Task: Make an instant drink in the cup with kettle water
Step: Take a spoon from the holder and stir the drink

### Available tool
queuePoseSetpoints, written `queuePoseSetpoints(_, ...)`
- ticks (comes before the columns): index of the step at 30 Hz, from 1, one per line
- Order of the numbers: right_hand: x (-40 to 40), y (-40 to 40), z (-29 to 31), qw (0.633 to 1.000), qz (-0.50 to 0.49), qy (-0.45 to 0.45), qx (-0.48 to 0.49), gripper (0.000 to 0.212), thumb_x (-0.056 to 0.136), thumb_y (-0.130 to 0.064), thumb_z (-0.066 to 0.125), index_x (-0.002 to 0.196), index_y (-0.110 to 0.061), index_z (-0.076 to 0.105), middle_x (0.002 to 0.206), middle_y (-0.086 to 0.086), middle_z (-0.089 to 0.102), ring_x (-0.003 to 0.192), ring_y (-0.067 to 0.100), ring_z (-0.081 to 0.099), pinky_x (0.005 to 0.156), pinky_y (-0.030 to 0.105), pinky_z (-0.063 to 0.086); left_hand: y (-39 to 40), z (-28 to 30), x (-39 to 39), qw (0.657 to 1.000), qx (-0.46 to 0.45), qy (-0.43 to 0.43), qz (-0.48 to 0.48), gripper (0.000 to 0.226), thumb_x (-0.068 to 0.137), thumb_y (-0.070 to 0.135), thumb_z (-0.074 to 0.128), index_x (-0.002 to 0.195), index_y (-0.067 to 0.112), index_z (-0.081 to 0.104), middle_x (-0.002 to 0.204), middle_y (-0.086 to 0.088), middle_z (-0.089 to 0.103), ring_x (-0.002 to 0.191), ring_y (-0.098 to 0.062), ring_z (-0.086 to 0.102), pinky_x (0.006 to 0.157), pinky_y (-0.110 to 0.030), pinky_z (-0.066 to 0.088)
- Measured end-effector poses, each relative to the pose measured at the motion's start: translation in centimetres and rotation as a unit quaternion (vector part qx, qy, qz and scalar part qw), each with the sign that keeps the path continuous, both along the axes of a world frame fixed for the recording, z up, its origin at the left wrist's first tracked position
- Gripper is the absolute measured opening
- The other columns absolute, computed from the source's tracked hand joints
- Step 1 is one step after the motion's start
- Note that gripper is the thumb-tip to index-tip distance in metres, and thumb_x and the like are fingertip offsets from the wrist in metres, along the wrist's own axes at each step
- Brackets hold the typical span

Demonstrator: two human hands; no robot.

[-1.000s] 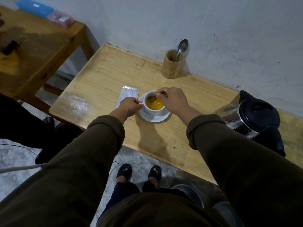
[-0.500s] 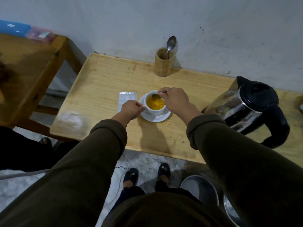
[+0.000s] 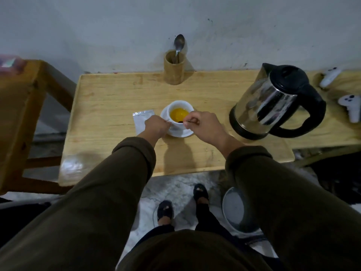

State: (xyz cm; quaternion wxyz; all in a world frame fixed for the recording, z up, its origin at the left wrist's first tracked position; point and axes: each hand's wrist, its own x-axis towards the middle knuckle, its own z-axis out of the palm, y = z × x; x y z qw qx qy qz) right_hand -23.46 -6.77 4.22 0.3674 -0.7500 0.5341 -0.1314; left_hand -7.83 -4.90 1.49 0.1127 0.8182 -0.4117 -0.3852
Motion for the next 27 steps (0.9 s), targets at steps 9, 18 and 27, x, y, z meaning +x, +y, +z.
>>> queuePoseSetpoints(9,-1.3,3.6,-1.6,0.974,-0.121,-0.104,0.159,0.024,0.087,-0.003,0.057,0.104,-0.006,0.073,0.104,0.008,0.073,0.079,0.005,0.06,0.07,0.014,0.048,0.3,-0.3,0.2,0.999,-0.024,0.03,0.008,0.044,0.09,0.037,0.057,0.117,0.002,0.064,0.12,-0.018,0.066,0.113,-0.033,0.061,0.1,-0.04,0.048)
queuePoseSetpoints(18,-2.2,4.9,-3.7,0.956,-0.213,-0.096,0.175,0.025,0.078,-0.004,0.072,0.07,-0.023,0.057,0.062,-0.005,0.059,0.077,0.015,0.061,0.079,0.023,0.047,0.7,-0.6,0.1,0.998,-0.045,0.041,0.024,0.029,0.092,0.034,0.054,0.071,0.015,0.061,0.071,-0.002,0.058,0.088,-0.028,0.058,0.084,-0.033,0.045)
queuePoseSetpoints(27,-3.9,2.7,-4.5,0.924,-0.32,-0.136,0.161,0.015,0.077,-0.002,0.071,0.074,-0.016,0.065,0.082,0.006,0.066,0.083,0.017,0.06,0.078,0.027,0.047,1.0,-0.9,-0.2,0.996,-0.063,0.044,0.044,0.034,0.091,0.037,0.055,0.106,0.009,0.067,0.112,-0.015,0.068,0.11,-0.032,0.062,0.094,-0.037,0.047)
